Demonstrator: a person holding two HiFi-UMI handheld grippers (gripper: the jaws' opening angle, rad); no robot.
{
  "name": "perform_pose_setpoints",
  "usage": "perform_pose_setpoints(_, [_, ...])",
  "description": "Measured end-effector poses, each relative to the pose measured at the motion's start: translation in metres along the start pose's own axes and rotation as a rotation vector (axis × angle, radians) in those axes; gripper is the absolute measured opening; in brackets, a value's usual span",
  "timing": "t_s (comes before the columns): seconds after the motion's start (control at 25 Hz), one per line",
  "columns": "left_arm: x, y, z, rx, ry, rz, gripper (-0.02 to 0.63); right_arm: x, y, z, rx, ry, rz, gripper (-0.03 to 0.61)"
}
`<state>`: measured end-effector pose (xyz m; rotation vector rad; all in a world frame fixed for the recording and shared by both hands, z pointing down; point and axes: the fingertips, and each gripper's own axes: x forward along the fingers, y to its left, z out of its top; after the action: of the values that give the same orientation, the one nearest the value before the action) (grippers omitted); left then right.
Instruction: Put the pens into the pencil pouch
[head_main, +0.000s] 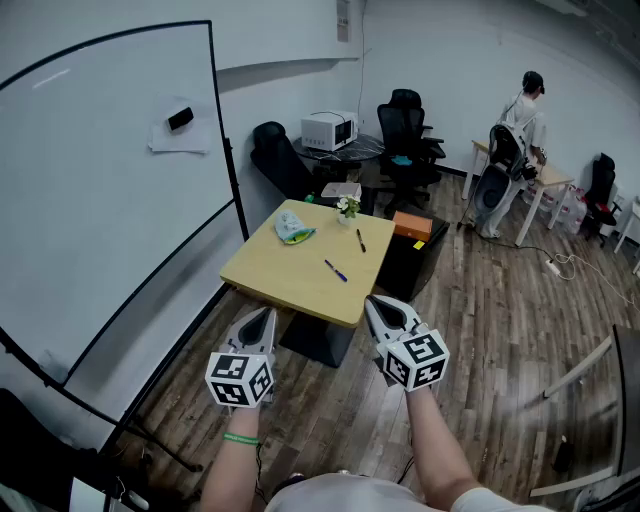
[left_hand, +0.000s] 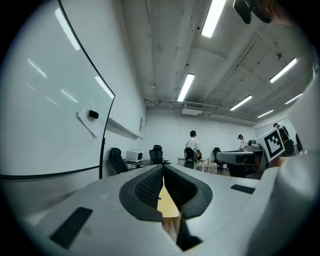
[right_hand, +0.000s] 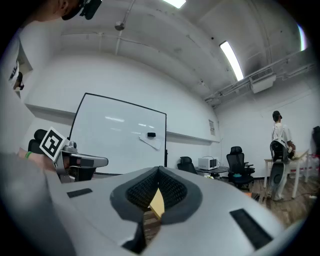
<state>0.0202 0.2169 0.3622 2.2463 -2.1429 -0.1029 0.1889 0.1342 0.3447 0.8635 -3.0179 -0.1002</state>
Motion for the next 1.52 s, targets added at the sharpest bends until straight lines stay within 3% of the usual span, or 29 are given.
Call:
perform_pose_setpoints(0.96, [-0.007, -0.007, -0.007, 0.009, 0.014, -0.026, 0.02, -0.002, 0.003, -0.005, 0.012, 0.009, -0.006, 0.002])
perform_pose_setpoints(1.04, [-0.005, -0.011, -0.007, 0.012, 0.012, -0.047, 0.033, -0.001, 0.003, -0.006, 0.015, 0.005, -0.003, 0.072])
perform_pose_setpoints(1.12, [-0.004, -0.014, -0.008, 0.007, 0.006, -0.063, 0.201, -0.001, 0.002, -0.006, 0.016, 0.0, -0.005, 0.155])
perform_pose_setpoints(1.2, [-0.003, -0.016, -0.007, 0.003, -0.005, -0.074, 0.26, 0.0, 0.0, -0.006, 0.015, -0.001, -0.009, 0.27])
perform_pose_setpoints(1.36, [-0.002, -0.019, -0.003, 0.006, -0.022, -0.089, 0.321, 0.002, -0.002, -0.006, 0.006, 0.001, -0.019, 0.391])
perform_pose_setpoints(1.52, [0.001, -0.022, -0.003, 0.022, -0.02, -0.096, 0.344, 0.003, -0.004, -0.009, 0.006, 0.005, -0.014, 0.431])
